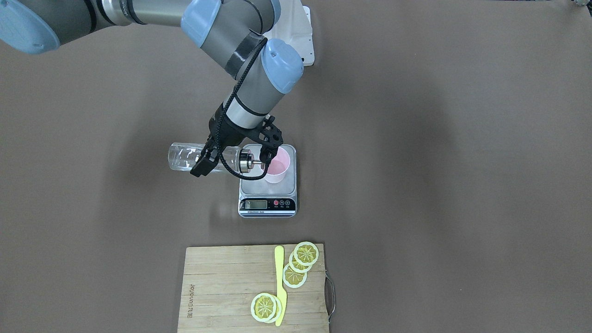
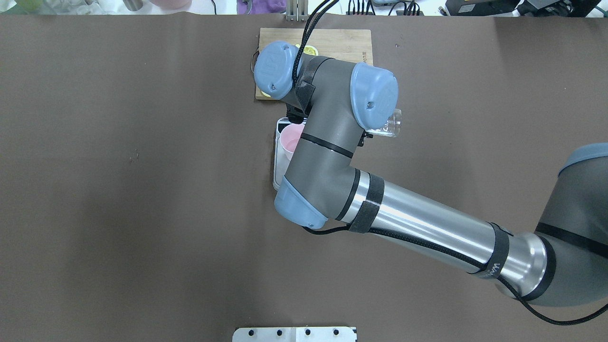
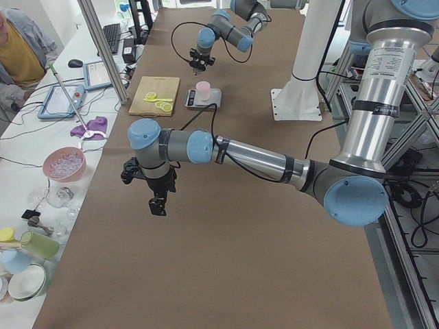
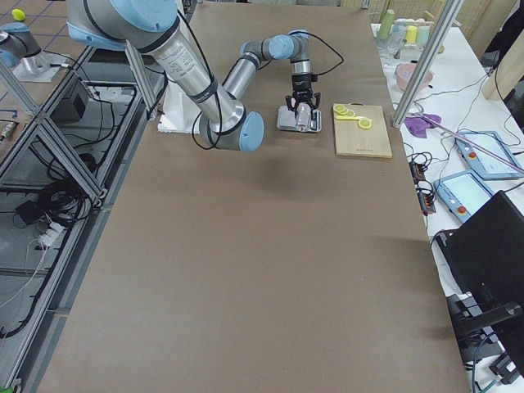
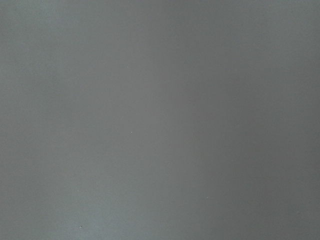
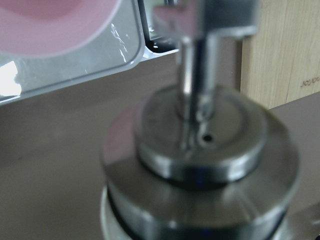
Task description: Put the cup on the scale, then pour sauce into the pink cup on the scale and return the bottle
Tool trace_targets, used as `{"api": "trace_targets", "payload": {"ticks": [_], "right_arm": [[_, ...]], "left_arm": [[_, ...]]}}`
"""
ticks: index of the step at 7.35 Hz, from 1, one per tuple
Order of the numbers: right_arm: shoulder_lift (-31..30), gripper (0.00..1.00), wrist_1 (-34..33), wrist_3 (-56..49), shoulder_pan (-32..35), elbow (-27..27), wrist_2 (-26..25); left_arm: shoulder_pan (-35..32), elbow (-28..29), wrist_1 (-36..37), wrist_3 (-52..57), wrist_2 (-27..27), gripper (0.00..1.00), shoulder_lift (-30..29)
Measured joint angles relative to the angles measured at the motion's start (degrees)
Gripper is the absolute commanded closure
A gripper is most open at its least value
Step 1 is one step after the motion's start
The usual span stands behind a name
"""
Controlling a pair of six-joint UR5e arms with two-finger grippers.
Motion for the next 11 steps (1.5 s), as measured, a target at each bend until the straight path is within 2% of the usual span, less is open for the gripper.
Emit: {"api": "trace_targets", "payload": {"ticks": [11], "right_arm": [[0.7, 1.0, -3.6, -4.5, -2.8, -0.8, -12.7]], "left_arm": [[0.0, 0.0, 0.0, 0.0, -1.4, 0.02, 0.2]]}}
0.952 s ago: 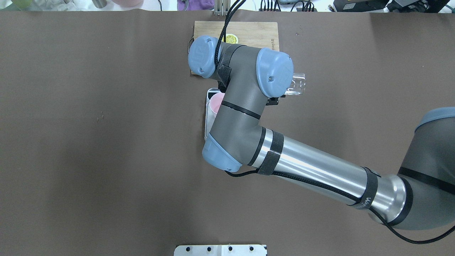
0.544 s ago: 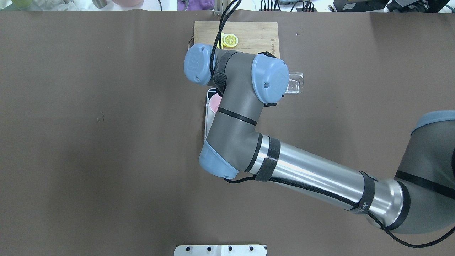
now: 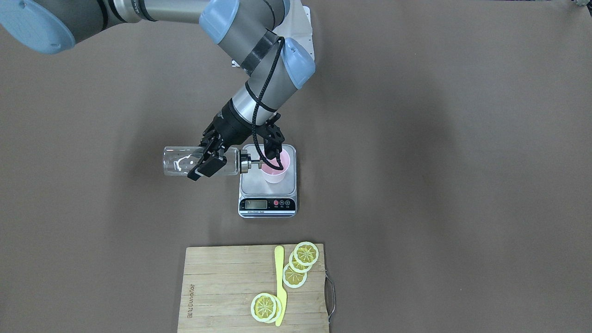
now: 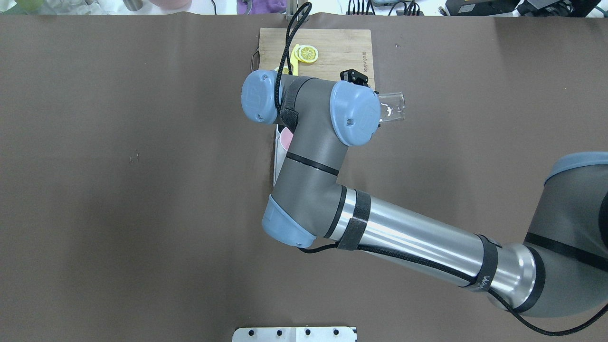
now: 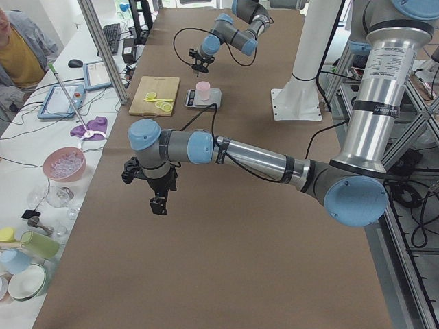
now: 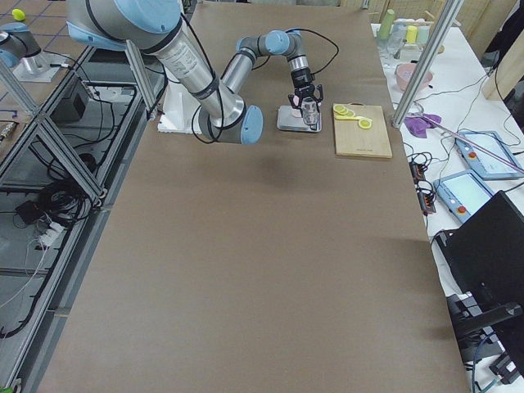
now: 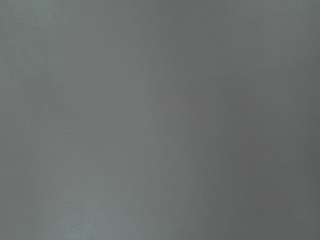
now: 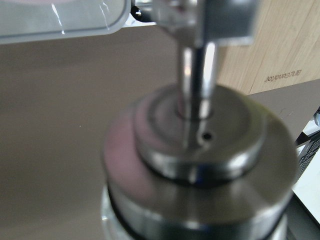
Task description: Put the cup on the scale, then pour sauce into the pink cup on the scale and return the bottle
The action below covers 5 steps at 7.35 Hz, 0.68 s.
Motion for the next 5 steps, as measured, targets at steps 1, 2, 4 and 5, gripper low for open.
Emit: {"api": "trace_targets", "payload": {"ticks": [1, 2, 4, 5], "right_arm": [[0.0, 1.0, -0.2, -0.5, -0.1, 0.0, -1.0], [0.1, 1.0, -0.3, -0.9, -0.2, 0.0, -1.7], [0.0, 1.0, -0.4, -1.5, -0.3, 0.0, -2.3], [0.0, 1.0, -0.4, -1.7, -0.4, 0.0, -2.7]], "left_arm": [[0.0, 0.0, 0.0, 0.0, 0.0, 0.02, 0.0], [0.0, 0.0, 0.0, 0.0, 0.0, 0.02, 0.0], [0.0, 0.0, 0.0, 0.0, 0.0, 0.02, 0.0], [0.0, 0.0, 0.0, 0.0, 0.0, 0.02, 0.0]]}}
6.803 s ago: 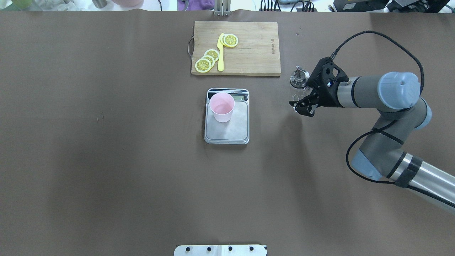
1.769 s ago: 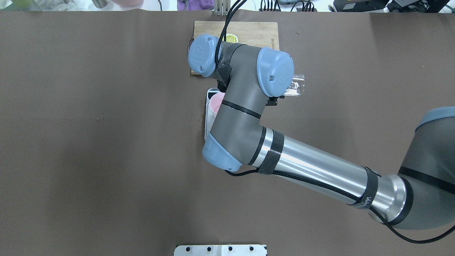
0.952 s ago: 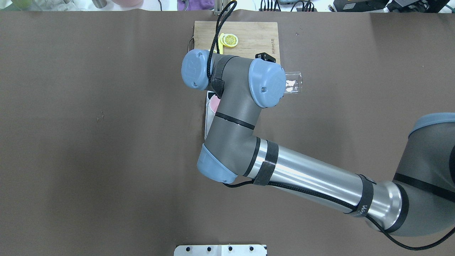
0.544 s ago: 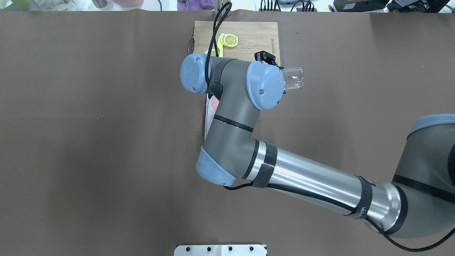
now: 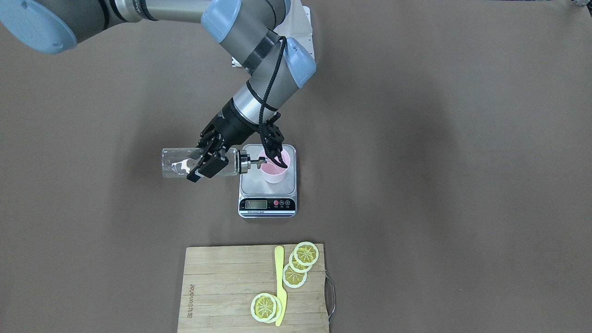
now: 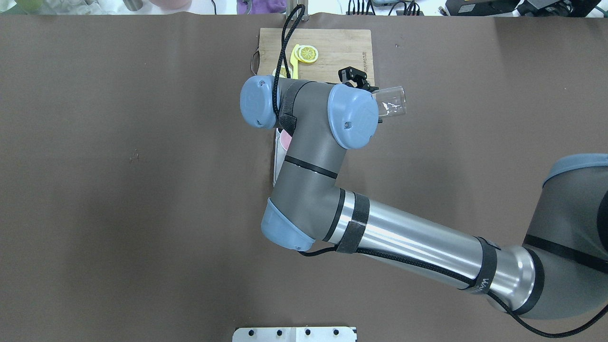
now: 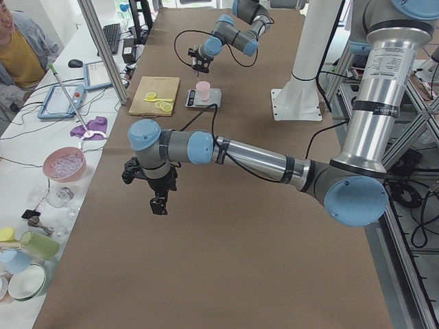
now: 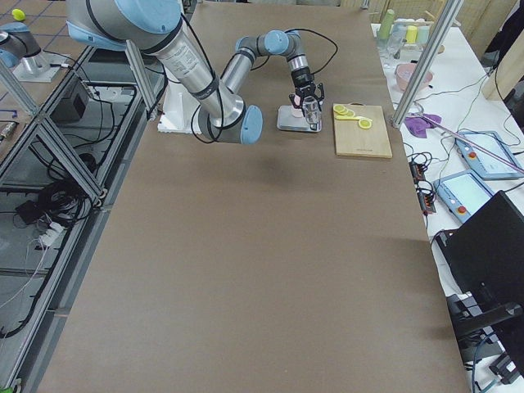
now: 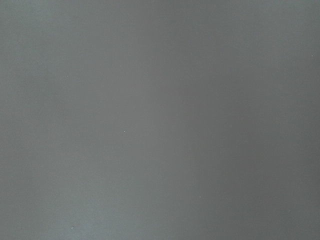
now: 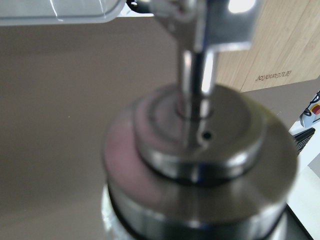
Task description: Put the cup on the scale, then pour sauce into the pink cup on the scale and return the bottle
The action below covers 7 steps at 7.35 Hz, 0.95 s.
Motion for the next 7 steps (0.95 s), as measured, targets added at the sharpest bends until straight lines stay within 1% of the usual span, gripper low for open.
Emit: {"api": "trace_targets", "payload": {"ticks": [3, 4, 5, 6, 7], "right_arm": [[-0.4, 1.0, 0.1, -0.4, -0.2, 0.5, -1.1], [-1.0, 1.0, 0.4, -0.3, -0.3, 1.7, -1.0], [-2.4, 1.0, 1.1, -0.1, -0.3, 4.1, -0.6], [-4.5, 1.0, 3.6, 0.1, -0.3, 6.7, 0.3], [-6.3, 1.0, 6.9, 0.4, -0.4, 8.1, 2.0]], "left_arm": [[0.0, -0.1, 0.1, -0.1, 0.0, 0.02, 0.0], [-0.1, -0.3, 0.1, -0.1, 0.0, 0.02, 0.1], [0.0, -0.4, 0.1, -0.1, 0.0, 0.02, 0.1], [0.0, -0.5, 0.1, -0.2, 0.0, 0.02, 0.0], [0.0, -0.7, 0.2, -0.2, 0.0, 0.02, 0.0]]}}
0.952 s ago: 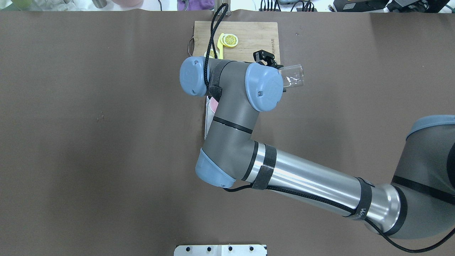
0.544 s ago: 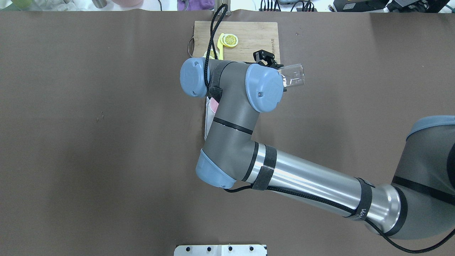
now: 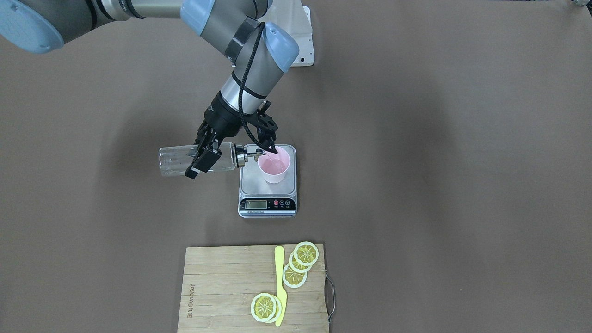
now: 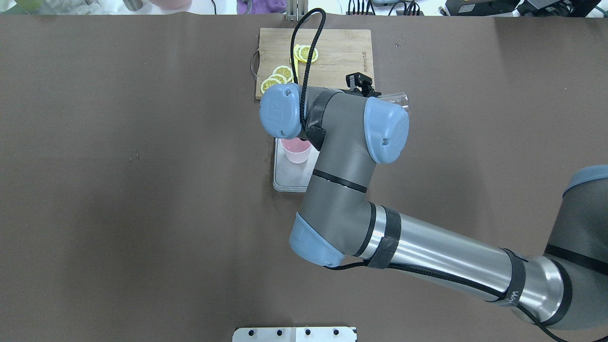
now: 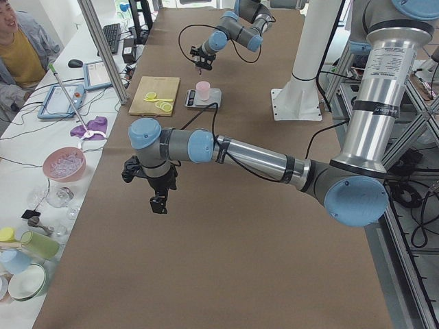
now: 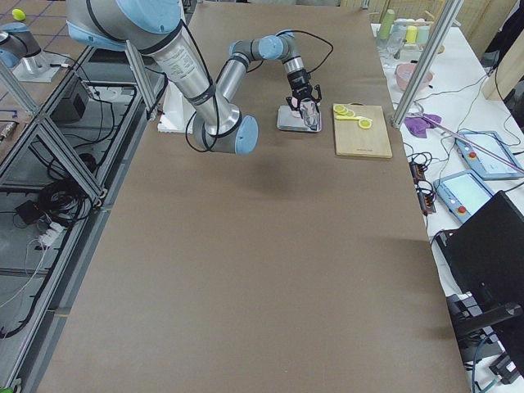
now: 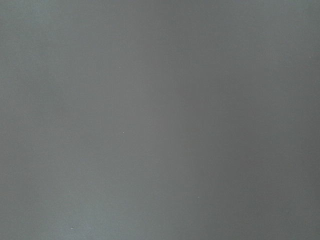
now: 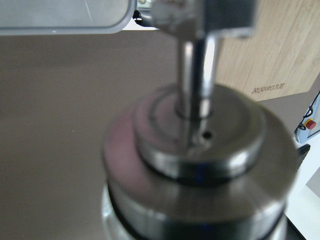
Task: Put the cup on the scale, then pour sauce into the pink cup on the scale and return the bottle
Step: 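Carry the dispenser back with the right gripper to its spot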
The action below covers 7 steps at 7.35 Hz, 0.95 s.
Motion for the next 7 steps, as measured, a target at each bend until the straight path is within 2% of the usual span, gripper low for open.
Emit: {"api": "trace_targets", "payload": {"ticks": [2, 4, 7], "right_arm": [[-2.3, 1.0, 6.6, 0.5, 0.3, 1.0, 4.4], [-5.1, 1.0, 13.1, 0.7, 2.5, 2.8, 11.0], [-17.3, 1.0, 25.5, 4.7, 7.0, 11.8, 23.3]], "left_arm": [[0.0, -0.9, 0.4, -0.1, 0.1, 0.02, 0.0], [0.0, -1.4, 0.5, -0.2, 0.1, 0.02, 0.0], [-0.1, -2.0, 0.5, -0.1, 0.1, 0.02, 0.0]]}}
